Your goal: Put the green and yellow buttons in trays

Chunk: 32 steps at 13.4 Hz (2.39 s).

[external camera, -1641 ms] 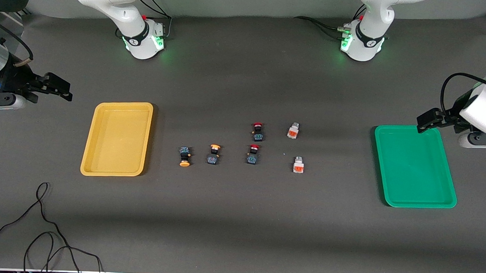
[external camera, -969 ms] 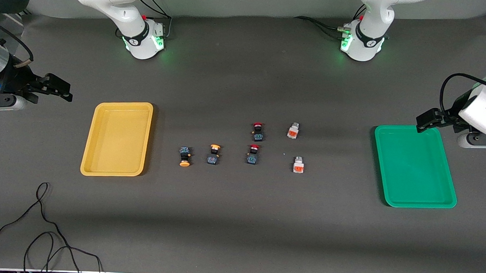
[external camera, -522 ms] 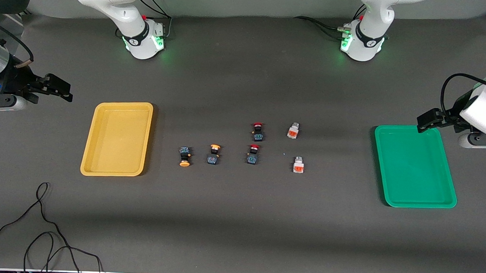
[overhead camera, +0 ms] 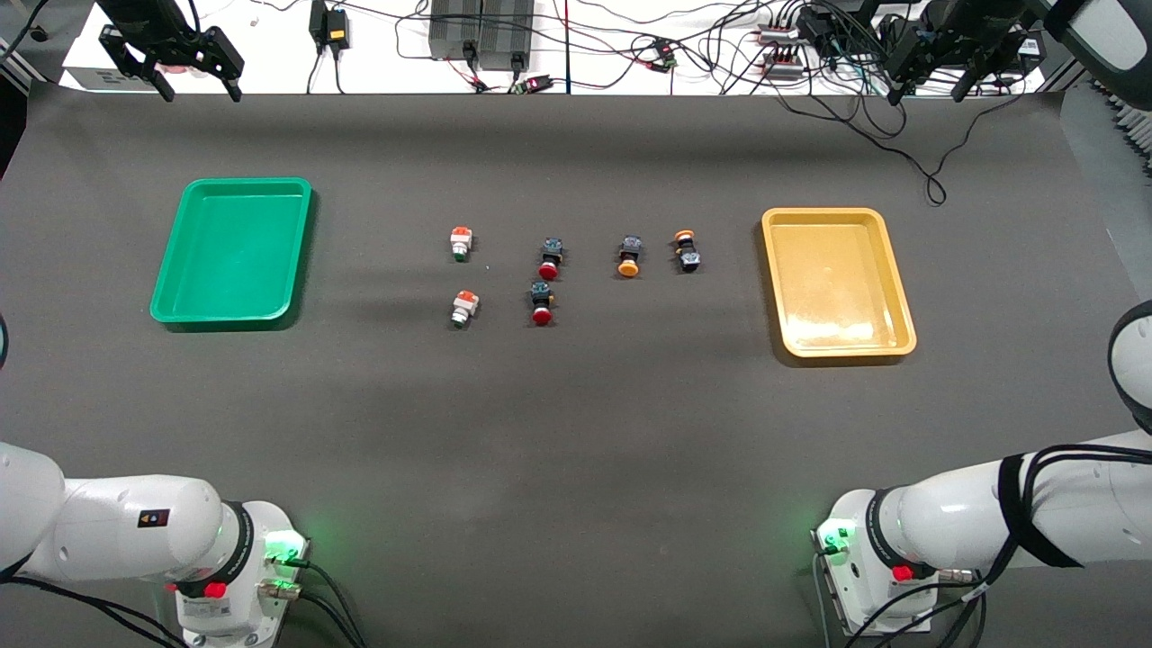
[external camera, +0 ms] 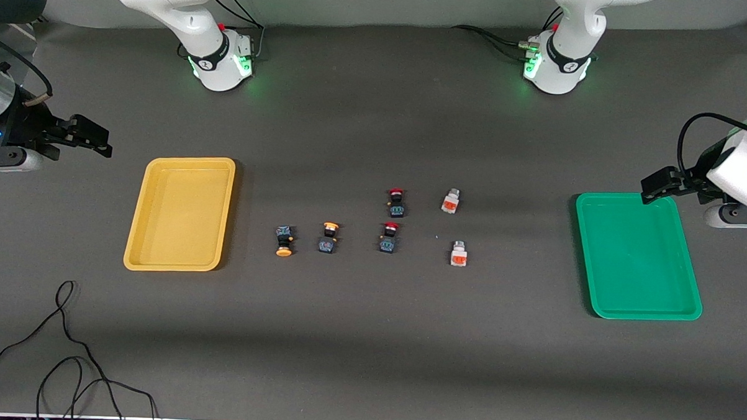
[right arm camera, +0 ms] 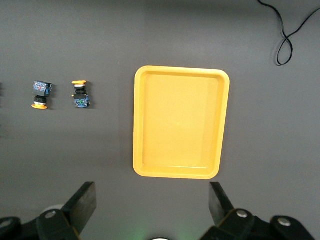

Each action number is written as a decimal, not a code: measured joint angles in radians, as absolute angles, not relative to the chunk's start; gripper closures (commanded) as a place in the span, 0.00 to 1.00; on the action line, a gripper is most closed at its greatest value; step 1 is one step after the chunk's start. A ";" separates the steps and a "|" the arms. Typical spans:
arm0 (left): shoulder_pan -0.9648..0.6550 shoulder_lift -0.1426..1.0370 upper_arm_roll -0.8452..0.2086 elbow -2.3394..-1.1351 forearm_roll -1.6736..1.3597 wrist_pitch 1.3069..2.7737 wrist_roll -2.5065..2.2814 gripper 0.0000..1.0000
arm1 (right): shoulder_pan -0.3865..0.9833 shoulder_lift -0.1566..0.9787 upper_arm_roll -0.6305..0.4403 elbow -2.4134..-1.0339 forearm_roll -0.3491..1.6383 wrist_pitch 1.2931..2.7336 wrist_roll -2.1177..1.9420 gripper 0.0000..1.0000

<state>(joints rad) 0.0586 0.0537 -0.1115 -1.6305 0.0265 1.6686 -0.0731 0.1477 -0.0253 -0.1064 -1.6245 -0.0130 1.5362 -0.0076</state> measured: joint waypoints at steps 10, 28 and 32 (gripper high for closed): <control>-0.052 0.043 -0.136 -1.650 -0.065 1.615 -0.187 0.00 | 0.147 -0.024 -0.127 -1.625 -0.013 1.536 -0.008 0.00; -0.540 0.069 -0.166 -2.062 -0.061 2.102 -0.588 0.00 | 0.285 0.037 -0.163 -1.638 0.020 1.547 0.126 0.03; -0.536 0.160 -0.152 -2.142 -0.051 2.248 -0.566 0.00 | 0.364 0.134 -0.161 -1.670 0.079 1.605 0.186 0.01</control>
<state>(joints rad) -0.5363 0.1602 -0.1515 -2.1422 -0.0512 2.2482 -0.5657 0.3636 0.1345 -0.1607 -1.6697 0.0792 1.6046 0.1858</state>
